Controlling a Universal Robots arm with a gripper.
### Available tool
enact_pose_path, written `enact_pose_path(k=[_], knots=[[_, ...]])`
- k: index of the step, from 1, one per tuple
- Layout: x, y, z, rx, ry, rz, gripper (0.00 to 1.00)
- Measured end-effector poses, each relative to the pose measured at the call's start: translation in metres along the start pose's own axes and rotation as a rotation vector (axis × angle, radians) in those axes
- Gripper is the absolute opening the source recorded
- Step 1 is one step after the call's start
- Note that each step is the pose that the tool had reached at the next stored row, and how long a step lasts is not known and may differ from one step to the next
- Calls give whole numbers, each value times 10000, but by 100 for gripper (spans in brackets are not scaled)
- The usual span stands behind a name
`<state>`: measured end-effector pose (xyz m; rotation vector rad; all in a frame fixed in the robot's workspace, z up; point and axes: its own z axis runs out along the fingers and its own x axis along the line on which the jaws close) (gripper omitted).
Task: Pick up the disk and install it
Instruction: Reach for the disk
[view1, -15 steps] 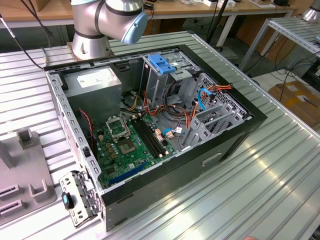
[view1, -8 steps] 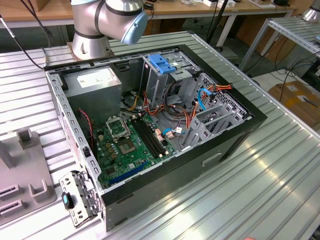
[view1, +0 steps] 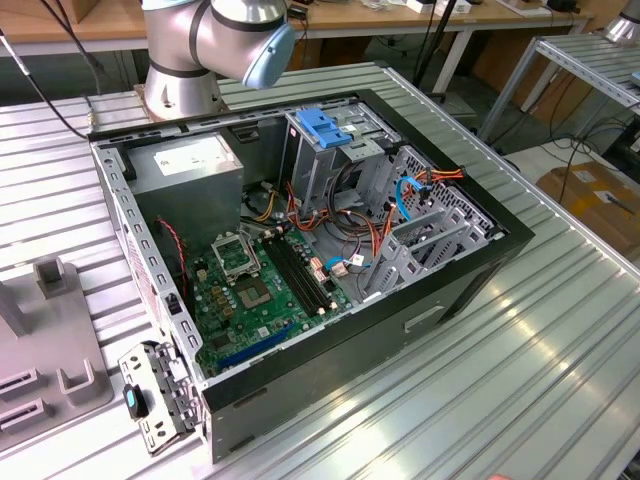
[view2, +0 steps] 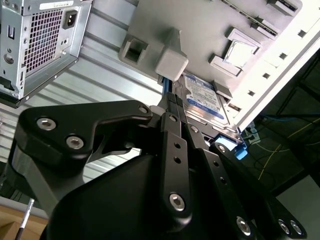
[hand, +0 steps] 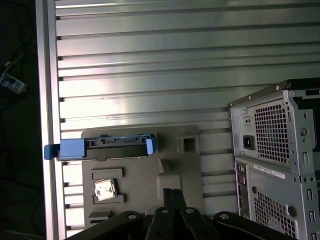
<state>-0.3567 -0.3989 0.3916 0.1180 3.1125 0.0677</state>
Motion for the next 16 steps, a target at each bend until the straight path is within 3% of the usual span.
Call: enact_pose_path(k=[7, 11, 14, 16], knots=[[119, -9, -1, 0, 0, 0, 11], [257, -20, -3, 1, 1, -1, 11], [332, -25, -4, 0, 0, -1, 11], [346, -26, -4, 0, 0, -2, 11]])
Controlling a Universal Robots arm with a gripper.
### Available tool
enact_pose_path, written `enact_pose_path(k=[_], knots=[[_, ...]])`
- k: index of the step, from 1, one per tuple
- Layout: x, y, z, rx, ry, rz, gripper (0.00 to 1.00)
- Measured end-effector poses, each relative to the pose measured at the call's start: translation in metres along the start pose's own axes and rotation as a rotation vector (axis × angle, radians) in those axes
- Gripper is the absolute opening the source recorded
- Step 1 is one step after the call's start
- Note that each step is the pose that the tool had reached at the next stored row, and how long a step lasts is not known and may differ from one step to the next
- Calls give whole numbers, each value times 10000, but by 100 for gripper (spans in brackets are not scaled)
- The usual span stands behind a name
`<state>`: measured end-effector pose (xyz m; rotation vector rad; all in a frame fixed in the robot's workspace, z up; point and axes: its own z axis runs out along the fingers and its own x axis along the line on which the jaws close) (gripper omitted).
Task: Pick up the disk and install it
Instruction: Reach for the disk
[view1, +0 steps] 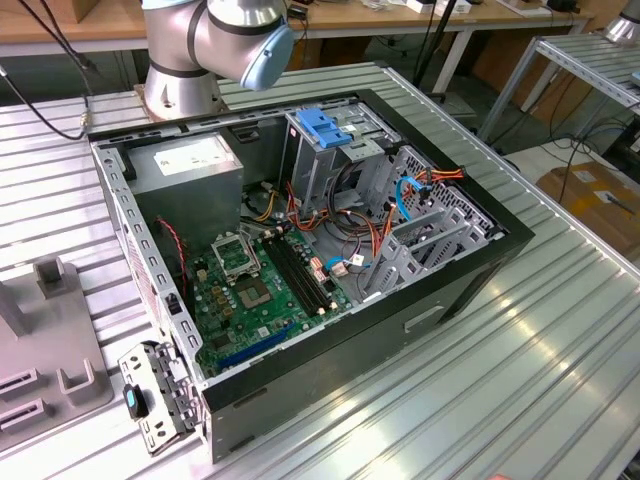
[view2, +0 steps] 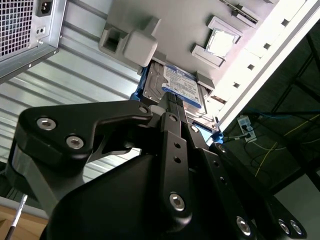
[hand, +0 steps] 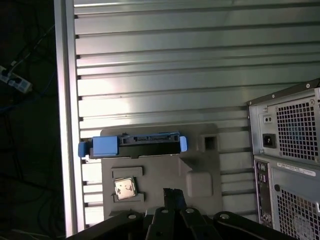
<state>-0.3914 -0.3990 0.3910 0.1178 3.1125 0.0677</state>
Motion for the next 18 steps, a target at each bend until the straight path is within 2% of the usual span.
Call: enact_pose_path(k=[13, 18], knots=[[11, -1, 0, 1, 1, 2, 11], [64, -4, 0, 1, 0, 2, 11]])
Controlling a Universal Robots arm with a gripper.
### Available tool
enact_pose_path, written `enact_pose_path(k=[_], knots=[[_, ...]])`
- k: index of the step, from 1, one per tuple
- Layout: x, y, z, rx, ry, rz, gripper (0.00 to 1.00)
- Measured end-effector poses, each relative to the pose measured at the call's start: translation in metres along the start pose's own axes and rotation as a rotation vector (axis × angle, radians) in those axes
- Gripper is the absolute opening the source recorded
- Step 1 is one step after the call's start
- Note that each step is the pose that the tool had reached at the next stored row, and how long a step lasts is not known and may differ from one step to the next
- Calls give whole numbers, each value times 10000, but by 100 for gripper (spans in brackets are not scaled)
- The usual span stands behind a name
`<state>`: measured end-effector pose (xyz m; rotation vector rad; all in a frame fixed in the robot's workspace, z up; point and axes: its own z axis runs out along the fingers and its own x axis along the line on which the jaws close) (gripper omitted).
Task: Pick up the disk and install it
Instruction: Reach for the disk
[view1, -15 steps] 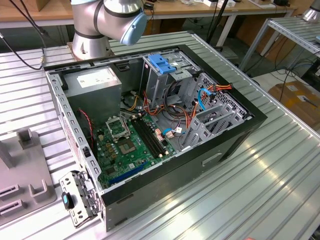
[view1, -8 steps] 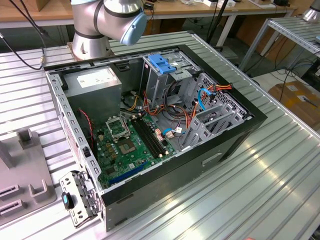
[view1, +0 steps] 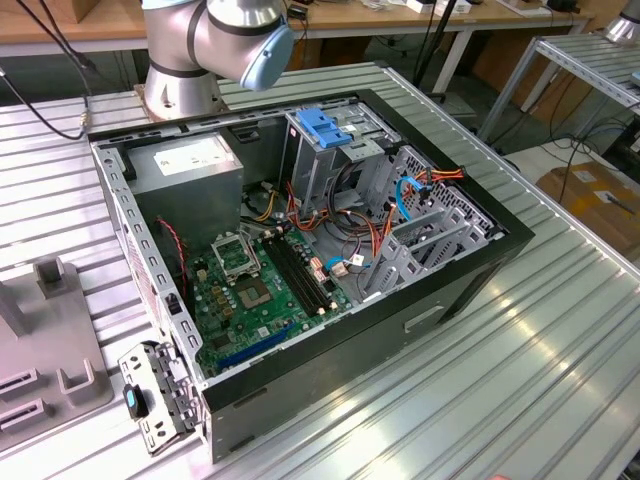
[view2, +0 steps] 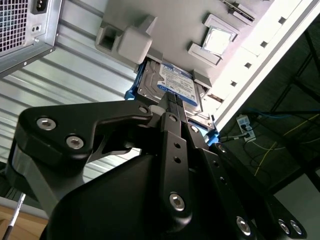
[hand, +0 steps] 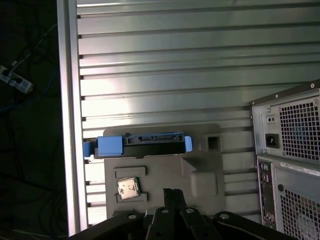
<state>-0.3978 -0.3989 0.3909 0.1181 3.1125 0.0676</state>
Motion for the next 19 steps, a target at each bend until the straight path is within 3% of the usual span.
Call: enact_pose_path(k=[5, 9, 14, 19], knots=[[93, 13, 10, 0, -2, 0, 11], [207, 121, 50, 24, -3, 0, 11], [297, 260, 126, 42, 2, -1, 11], [324, 342, 222, 47, 32, -1, 11]])
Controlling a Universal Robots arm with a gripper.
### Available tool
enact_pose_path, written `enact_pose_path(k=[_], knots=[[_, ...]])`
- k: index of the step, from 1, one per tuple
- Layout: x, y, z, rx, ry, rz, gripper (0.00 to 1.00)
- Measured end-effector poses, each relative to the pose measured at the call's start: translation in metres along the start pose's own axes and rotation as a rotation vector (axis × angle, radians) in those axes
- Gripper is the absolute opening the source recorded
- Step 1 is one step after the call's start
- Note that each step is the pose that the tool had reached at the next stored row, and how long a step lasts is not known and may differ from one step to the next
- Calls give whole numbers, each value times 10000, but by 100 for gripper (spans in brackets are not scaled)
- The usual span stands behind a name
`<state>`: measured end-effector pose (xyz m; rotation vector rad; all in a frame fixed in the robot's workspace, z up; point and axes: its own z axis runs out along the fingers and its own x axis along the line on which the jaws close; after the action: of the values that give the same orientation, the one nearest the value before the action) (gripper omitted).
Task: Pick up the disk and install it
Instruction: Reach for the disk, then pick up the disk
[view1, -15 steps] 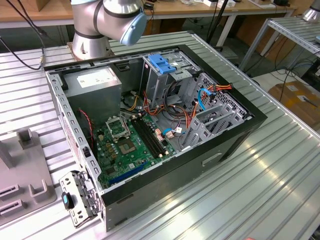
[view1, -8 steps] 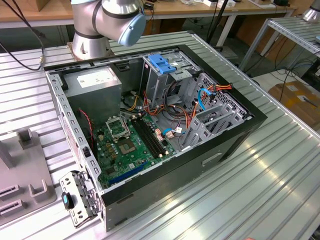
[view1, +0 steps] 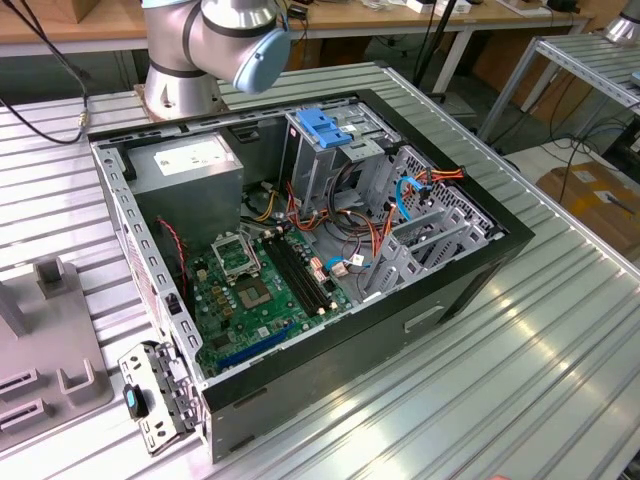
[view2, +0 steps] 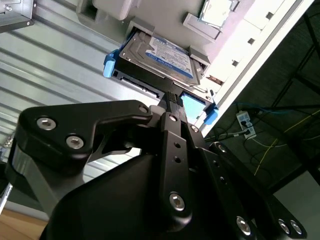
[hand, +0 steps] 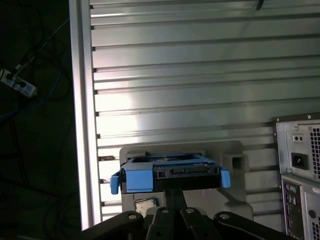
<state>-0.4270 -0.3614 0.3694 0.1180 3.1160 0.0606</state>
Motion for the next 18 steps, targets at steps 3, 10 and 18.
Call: enact_pose_path(k=[3, 10, 18], knots=[[2, 15, 34, 2, 32, 1, 11], [4, 22, 64, 5, 62, 3, 11], [4, 22, 65, 5, 62, 3, 11]])
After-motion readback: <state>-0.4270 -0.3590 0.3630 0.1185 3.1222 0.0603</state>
